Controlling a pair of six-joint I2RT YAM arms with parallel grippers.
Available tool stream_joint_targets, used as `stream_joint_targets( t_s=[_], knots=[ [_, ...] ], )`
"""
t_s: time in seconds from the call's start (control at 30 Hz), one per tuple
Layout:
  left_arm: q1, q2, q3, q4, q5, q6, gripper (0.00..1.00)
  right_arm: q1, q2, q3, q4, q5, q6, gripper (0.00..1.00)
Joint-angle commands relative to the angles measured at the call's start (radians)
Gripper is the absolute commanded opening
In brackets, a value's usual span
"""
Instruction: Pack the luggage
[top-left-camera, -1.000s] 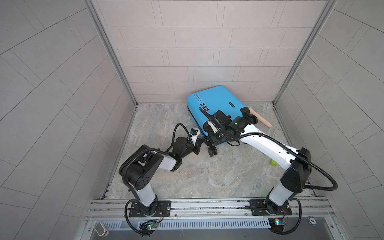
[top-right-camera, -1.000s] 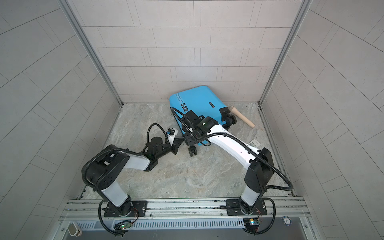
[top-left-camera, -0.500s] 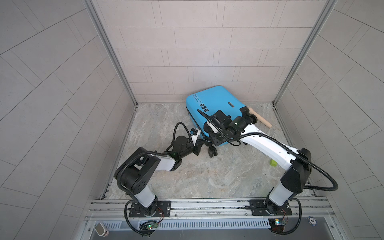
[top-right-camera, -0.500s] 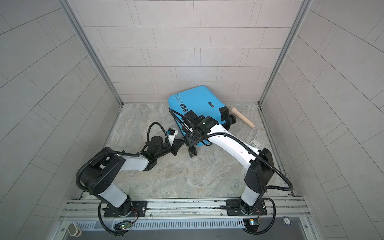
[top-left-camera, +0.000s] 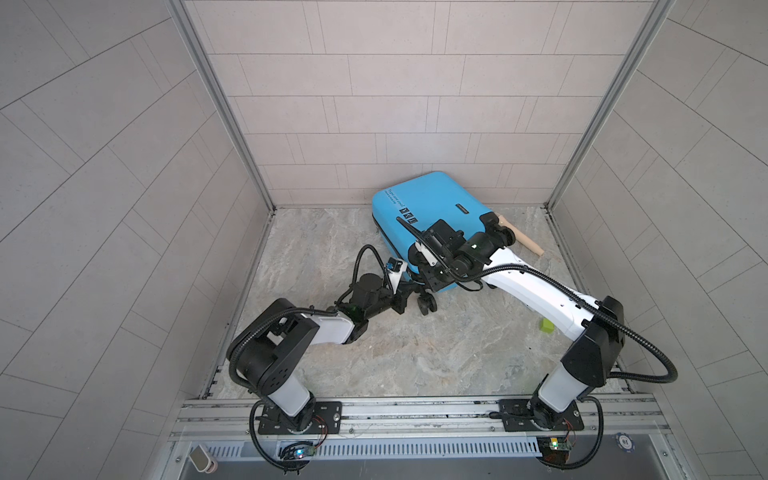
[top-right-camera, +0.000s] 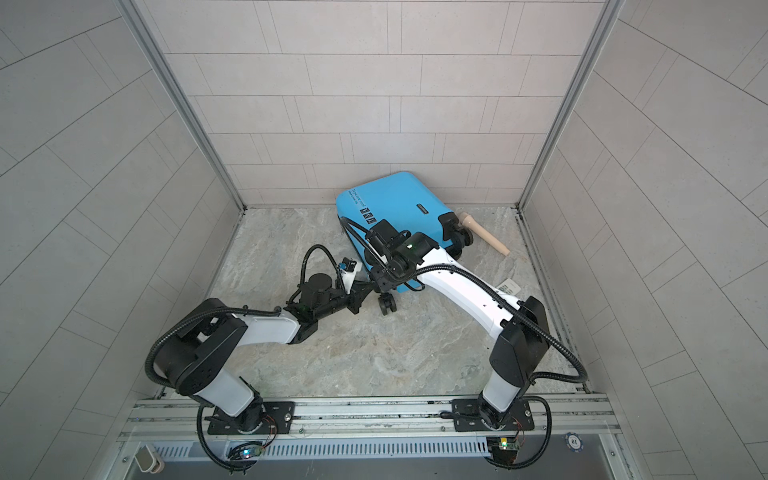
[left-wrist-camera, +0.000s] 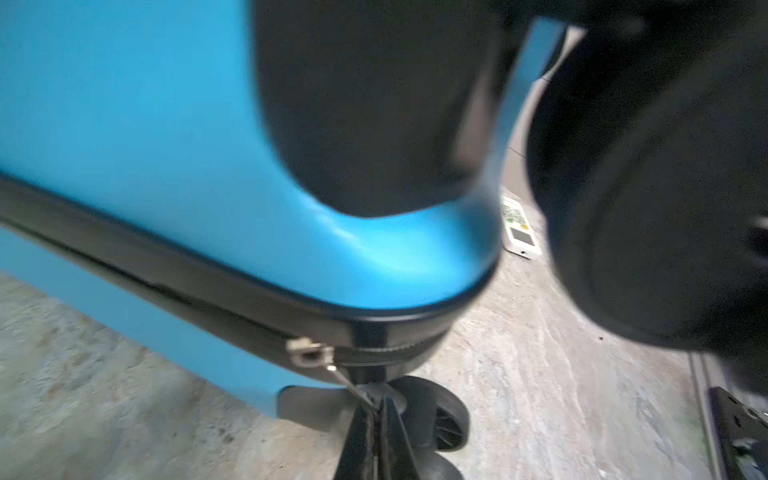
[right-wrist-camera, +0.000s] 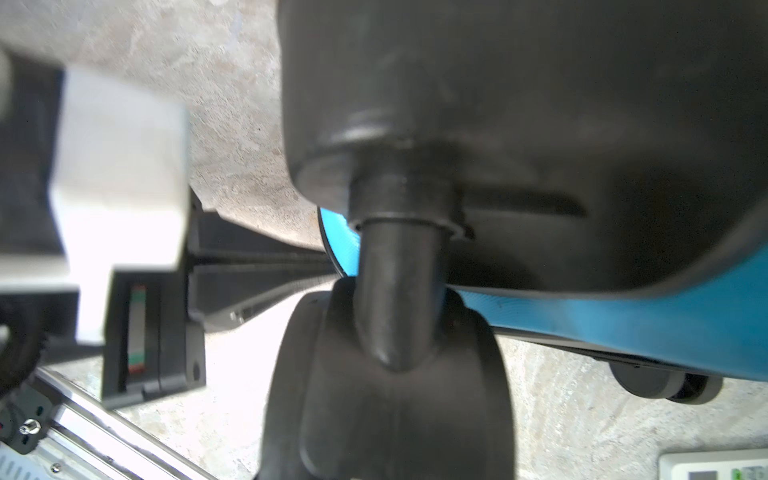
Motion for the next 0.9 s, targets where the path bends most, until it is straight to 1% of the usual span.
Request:
stream_joint_targets(
  t_s=[0.0,0.2,0.33,0.37,0.4,0.5,0.57,0.6,0.63,0.67,0.7,0.77,0.8,0.87],
  knots=[
    [-0.102,-0.057,0.046,0.089,0.153,0.032,0.00,-0.001,-0.055,0.004,0.340,-0.044,0.015,0.00],
    [-0.128,-0.066,0.037,0.117,0.111,0.021,0.00,-0.009,-0.058,-0.027,0.384,-0.077,0.052,0.00],
    [-0.120,-0.122,-0.019,0.092,0.025,0.022,0.00,-0.022,-0.083,-0.048,0.377,-0.072,0.055,0.00],
    [-0.115,-0.145,-0.031,0.072,0.000,0.023,0.06,-0.026,-0.091,-0.056,0.376,-0.073,0.056,0.00],
    [-0.109,-0.167,-0.051,0.055,-0.026,0.031,0.15,-0.030,-0.101,-0.064,0.373,-0.072,0.054,0.00],
    [-0.094,-0.242,-0.141,0.091,-0.151,0.053,0.35,-0.035,-0.126,-0.085,0.366,-0.072,0.049,0.00],
    [-0.085,-0.288,-0.192,0.117,-0.240,0.061,0.57,-0.036,-0.141,-0.098,0.361,-0.072,0.047,0.00],
    [-0.084,-0.317,-0.208,0.097,-0.306,0.058,0.67,-0.036,-0.149,-0.105,0.360,-0.072,0.048,0.00],
    [-0.081,-0.343,-0.209,0.054,-0.371,0.053,0.68,-0.036,-0.155,-0.112,0.358,-0.073,0.048,0.00],
    [-0.080,-0.366,-0.203,0.004,-0.408,0.056,0.69,-0.036,-0.160,-0.115,0.359,-0.074,0.049,0.00],
    [-0.080,-0.388,-0.193,-0.062,-0.424,0.078,0.69,-0.036,-0.167,-0.121,0.358,-0.075,0.051,0.00],
    [-0.079,-0.413,-0.180,-0.128,-0.452,0.100,0.69,-0.036,-0.179,-0.129,0.359,-0.079,0.052,0.00],
    [-0.079,-0.418,-0.172,-0.155,-0.470,0.105,0.65,-0.036,-0.185,-0.132,0.360,-0.080,0.051,0.00],
    [-0.074,-0.417,-0.154,-0.213,-0.471,0.115,0.59,-0.036,-0.192,-0.140,0.364,-0.081,0.054,0.00]
  ],
)
